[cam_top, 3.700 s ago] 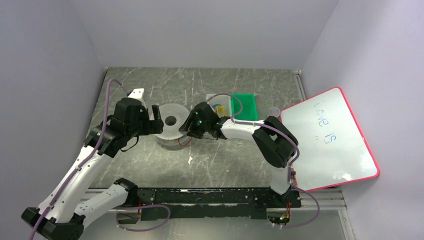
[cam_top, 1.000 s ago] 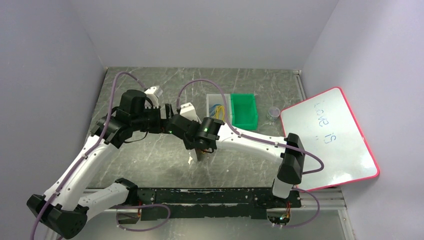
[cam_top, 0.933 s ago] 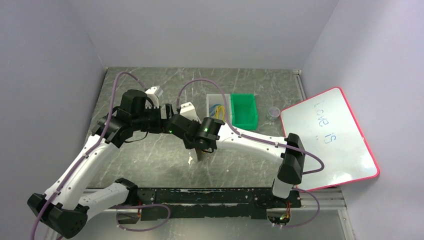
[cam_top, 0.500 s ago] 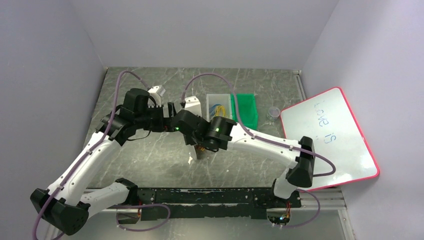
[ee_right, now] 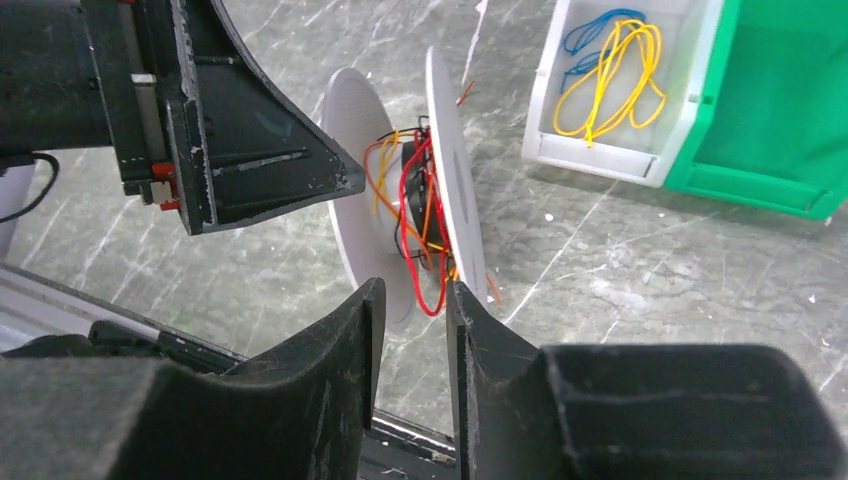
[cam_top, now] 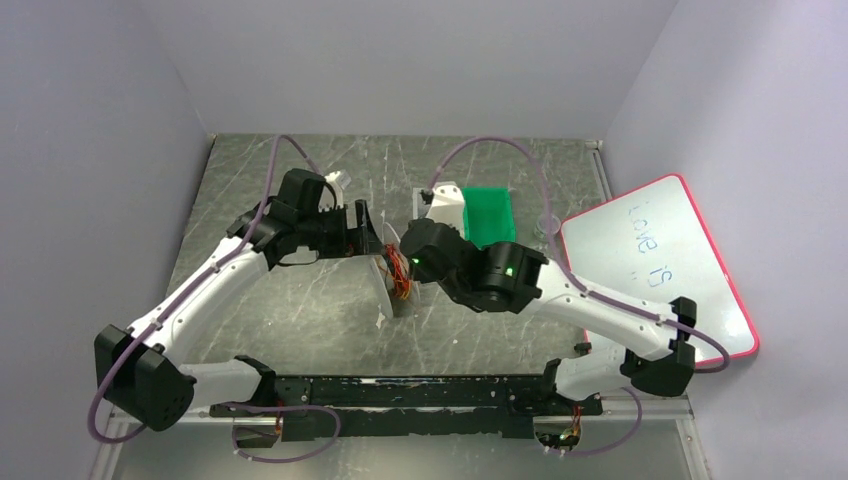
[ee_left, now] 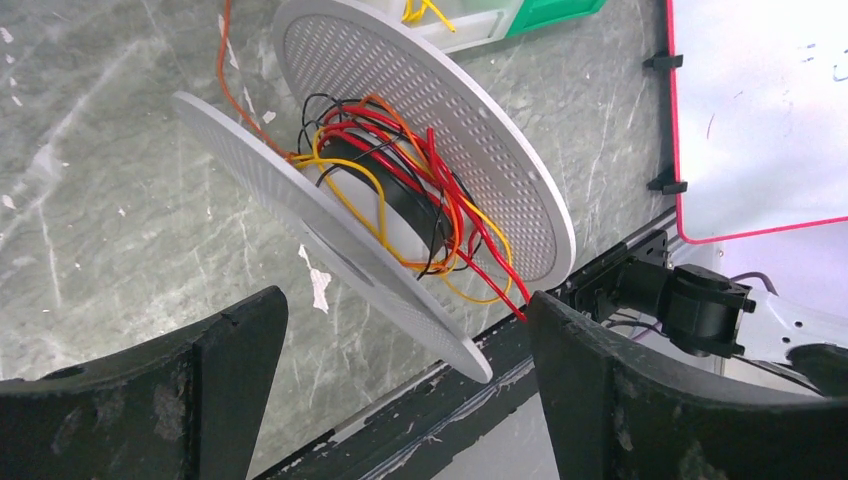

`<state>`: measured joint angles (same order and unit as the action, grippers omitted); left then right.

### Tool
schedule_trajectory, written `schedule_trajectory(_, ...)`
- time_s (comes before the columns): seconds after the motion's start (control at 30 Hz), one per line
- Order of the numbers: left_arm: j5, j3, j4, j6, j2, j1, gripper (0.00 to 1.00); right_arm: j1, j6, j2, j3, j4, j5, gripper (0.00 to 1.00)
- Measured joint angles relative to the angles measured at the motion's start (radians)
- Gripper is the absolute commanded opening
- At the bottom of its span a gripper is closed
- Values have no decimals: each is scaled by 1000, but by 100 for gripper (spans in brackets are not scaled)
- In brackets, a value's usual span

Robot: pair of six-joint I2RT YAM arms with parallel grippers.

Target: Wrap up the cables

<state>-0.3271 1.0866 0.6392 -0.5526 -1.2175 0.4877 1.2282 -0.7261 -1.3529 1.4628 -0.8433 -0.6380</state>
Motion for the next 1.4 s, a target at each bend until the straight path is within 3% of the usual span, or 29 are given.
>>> schedule_trajectory(0.43,17,52,6,-20,-93,58,93,0,-40,64,-80,-10,-67,33)
schedule_trajectory(1.07,82,73,66,-11,-95,61,93,-27,-44,62,-124,-21,-84,36)
schedule_trajectory(1.4,116,102,95,-1,-67,63,93,-248,53,47,-144,43,51,37)
